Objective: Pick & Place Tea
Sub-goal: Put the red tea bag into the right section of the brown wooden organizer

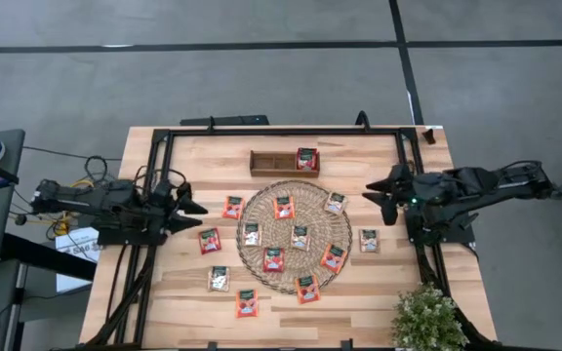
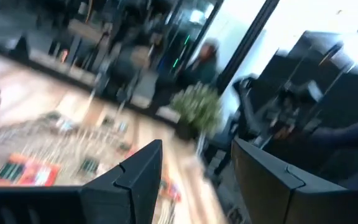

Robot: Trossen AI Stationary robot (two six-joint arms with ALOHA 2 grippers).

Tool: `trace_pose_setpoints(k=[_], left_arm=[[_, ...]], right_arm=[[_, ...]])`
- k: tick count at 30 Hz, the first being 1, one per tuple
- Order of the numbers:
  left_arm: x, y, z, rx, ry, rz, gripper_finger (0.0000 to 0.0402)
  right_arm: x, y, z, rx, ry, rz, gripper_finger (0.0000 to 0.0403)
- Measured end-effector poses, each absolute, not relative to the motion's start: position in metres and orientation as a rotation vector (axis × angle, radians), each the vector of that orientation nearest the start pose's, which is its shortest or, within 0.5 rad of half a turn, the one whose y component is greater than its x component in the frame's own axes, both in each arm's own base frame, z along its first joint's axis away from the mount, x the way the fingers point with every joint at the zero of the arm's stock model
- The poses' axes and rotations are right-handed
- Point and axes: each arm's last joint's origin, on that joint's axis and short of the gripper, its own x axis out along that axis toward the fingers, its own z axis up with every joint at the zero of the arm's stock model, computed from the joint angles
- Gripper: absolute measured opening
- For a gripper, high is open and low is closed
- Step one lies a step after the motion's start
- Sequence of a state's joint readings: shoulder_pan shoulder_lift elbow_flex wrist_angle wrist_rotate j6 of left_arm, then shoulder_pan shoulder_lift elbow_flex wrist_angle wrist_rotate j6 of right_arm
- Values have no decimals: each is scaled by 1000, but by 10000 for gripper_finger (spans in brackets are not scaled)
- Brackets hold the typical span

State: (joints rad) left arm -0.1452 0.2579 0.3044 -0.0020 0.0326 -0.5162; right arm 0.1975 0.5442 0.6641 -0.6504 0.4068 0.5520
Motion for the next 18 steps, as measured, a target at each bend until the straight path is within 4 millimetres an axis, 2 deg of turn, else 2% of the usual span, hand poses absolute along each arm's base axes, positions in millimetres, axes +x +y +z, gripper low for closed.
trace_pose_setpoints(k=[6, 11, 14, 18], left_arm=[[136, -21, 281, -486, 455, -80, 185], [167, -26, 298, -446, 845, 28, 185], [186, -28, 303, -406, 983, 62, 185], [213, -32, 301, -363, 1033, 56, 185]], right_arm=[[98, 9, 274, 429, 295, -324, 137], [89, 7, 272, 432, 219, -322, 141], [83, 5, 271, 416, 187, -310, 143], [73, 3, 274, 393, 142, -296, 146]])
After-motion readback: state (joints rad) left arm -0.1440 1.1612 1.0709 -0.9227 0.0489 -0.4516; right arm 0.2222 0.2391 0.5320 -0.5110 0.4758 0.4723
